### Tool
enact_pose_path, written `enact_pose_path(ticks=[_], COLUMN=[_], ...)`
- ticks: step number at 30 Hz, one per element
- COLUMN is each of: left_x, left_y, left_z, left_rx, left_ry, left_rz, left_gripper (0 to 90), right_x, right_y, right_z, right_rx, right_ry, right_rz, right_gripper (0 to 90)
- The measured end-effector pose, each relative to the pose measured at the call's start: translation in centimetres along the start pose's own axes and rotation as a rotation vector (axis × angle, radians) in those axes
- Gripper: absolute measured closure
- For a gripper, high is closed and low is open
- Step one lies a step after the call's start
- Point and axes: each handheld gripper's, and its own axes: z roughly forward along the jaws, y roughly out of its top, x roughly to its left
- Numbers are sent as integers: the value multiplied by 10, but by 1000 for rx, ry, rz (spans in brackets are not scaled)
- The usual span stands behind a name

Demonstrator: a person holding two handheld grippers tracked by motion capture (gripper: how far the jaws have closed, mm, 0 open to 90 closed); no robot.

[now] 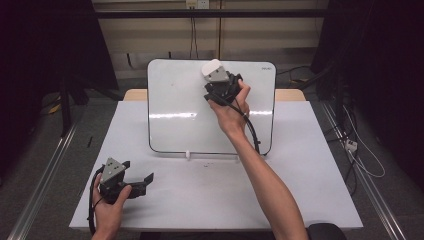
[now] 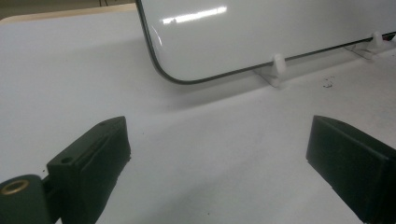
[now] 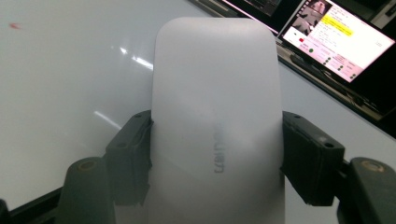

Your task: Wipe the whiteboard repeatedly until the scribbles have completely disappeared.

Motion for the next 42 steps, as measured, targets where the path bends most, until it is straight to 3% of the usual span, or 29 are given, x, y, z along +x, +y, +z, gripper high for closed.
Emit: enact_pose_path(ticks=[4, 7, 9, 16, 38, 42], left_x=[0, -2, -3, -2, -2, -2], left_y=[0, 1, 2, 2, 2, 2], left_z=[2, 2, 3, 5, 4, 4], left_rx=[3, 6, 4, 7, 2, -1], left_ry=[-3, -2, -5, -11, -12, -13], left_rz=[-1, 7, 11, 9, 7, 6], left_gripper=[61, 61, 61, 61, 61, 61], right_x=[-10, -4, -2, 13, 105, 115], right_y=[-4, -2, -1, 1, 11, 13], right_z=[-2, -2, 0, 1, 3, 4], right_rx=[-5, 0, -2, -7, -44, -40], right_ry=[1, -23, -23, -3, 155, 147], right_rz=[37, 27, 40, 2, -229, -254], right_gripper=[319, 319, 318, 318, 318, 318])
